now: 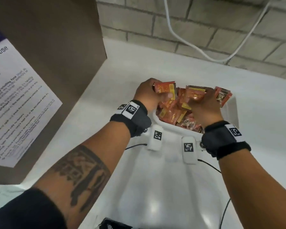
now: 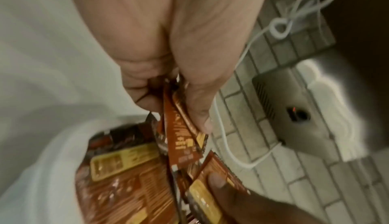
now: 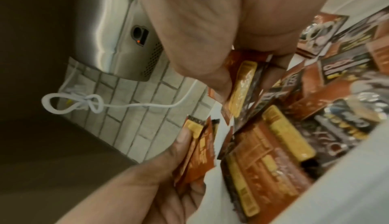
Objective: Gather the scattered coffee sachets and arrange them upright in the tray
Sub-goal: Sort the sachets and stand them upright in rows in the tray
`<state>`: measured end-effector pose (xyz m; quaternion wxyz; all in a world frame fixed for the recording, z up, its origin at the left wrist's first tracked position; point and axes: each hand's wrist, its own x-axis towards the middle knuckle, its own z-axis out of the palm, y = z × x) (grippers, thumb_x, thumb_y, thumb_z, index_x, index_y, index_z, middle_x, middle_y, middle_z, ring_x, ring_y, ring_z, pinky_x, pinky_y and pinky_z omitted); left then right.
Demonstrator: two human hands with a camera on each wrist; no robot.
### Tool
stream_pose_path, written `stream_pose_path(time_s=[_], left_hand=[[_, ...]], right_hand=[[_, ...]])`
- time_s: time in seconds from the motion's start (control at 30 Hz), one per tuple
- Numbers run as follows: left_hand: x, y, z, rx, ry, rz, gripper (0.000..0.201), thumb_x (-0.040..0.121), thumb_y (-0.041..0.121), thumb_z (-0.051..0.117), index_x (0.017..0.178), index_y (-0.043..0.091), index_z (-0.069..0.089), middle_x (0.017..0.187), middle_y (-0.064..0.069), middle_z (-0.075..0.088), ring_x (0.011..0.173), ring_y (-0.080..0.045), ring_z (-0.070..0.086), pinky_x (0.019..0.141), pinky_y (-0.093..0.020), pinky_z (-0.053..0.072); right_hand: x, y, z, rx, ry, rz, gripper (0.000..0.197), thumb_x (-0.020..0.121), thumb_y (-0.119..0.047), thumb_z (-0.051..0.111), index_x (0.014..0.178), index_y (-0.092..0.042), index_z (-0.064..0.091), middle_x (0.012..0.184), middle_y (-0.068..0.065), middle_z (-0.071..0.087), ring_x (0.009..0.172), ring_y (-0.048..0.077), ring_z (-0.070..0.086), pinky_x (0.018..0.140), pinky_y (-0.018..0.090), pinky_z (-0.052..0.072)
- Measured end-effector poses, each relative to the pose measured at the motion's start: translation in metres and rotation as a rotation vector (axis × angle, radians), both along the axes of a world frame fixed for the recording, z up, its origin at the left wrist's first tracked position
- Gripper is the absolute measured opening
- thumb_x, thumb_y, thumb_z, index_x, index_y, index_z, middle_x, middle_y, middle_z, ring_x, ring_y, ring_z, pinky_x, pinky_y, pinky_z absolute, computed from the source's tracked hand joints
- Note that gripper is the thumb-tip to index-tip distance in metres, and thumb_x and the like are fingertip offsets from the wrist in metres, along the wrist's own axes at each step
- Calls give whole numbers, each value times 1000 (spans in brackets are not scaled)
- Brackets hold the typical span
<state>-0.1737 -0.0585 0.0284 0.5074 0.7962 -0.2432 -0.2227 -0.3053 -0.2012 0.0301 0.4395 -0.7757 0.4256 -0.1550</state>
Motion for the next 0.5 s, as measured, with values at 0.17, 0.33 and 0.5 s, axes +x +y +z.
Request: stream_pose_path(time_s=[0.17,0.33,0.5], left_hand=[[-9,-31,-20,145,-203,-51,47,80,33,82,120,21,60,114,3,66,103,-17,62,82,-25,45],[-13,-29,-35,238,-355,-88,73,79,51,77,141,28,46,146,-1,41,134,-25,37,108,-42,36],[-19,-24,-45,153,-195,-140,77,90,48,68,152,21,30,154,-6,26,141,-24,37,116,-39,35]], right_hand=[[-10,-5,-10,5,167,112,52,81,-29,64,130,-28,45,111,-3,70,100,24,68,90,47,56],[-45,-36,-11,-159,191,-60,47,88,-39,63,132,-25,54,137,-1,58,122,24,58,104,39,44],[-81,-68,-23,-157,320,-270,61,93,-35,63,145,-14,38,147,14,42,129,38,49,108,49,37]])
